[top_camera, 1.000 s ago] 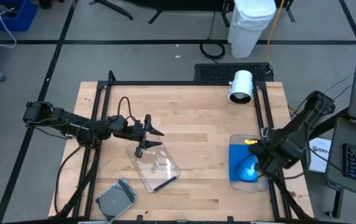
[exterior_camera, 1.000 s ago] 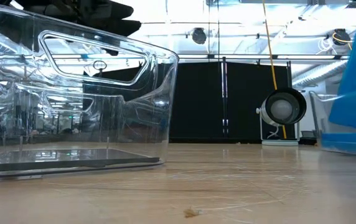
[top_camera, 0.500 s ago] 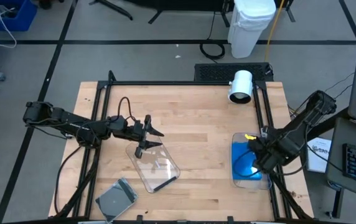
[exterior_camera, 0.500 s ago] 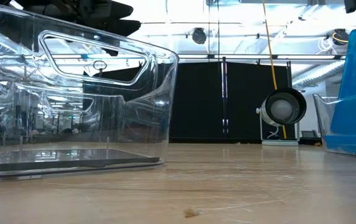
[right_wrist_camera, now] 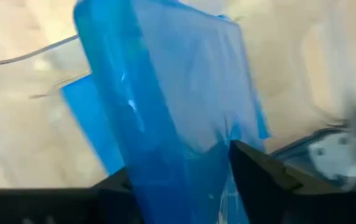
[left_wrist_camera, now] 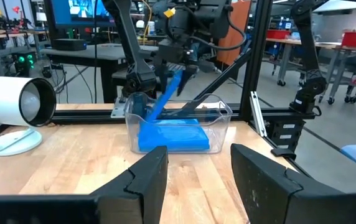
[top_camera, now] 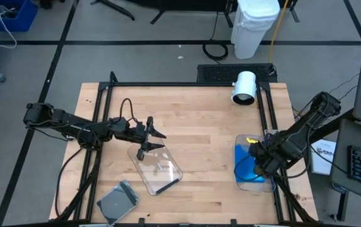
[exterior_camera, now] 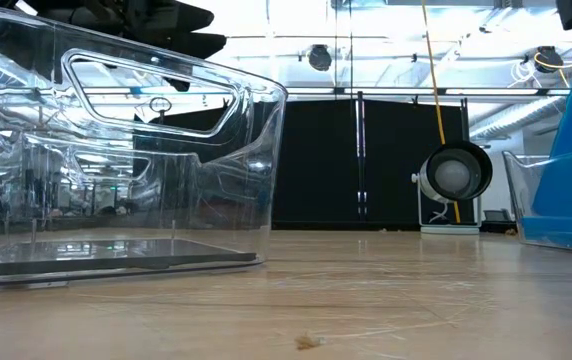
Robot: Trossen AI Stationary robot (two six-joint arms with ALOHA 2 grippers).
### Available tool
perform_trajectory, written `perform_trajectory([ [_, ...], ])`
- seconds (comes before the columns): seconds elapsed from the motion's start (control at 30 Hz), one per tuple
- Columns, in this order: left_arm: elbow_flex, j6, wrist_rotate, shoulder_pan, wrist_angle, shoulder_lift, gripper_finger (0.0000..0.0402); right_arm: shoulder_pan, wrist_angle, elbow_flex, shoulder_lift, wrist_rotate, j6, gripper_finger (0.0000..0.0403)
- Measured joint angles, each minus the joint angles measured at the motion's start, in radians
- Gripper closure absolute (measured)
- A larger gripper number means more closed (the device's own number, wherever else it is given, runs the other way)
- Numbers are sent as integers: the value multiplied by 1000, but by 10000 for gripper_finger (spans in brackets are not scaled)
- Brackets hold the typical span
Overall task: Pick & place jewel cases by type
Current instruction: Put the blue disc case into the right transparent bin
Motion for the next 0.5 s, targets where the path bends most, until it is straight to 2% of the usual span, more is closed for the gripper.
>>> perform_trajectory([
  [0.2, 0, 0, 0, 0, 0, 0, 220, 0, 66, 0, 0, -35, -3, 184],
  [0.5, 0, -4, 0, 0, 0, 0, 220, 0, 205, 1, 0, -59, -35, 154],
])
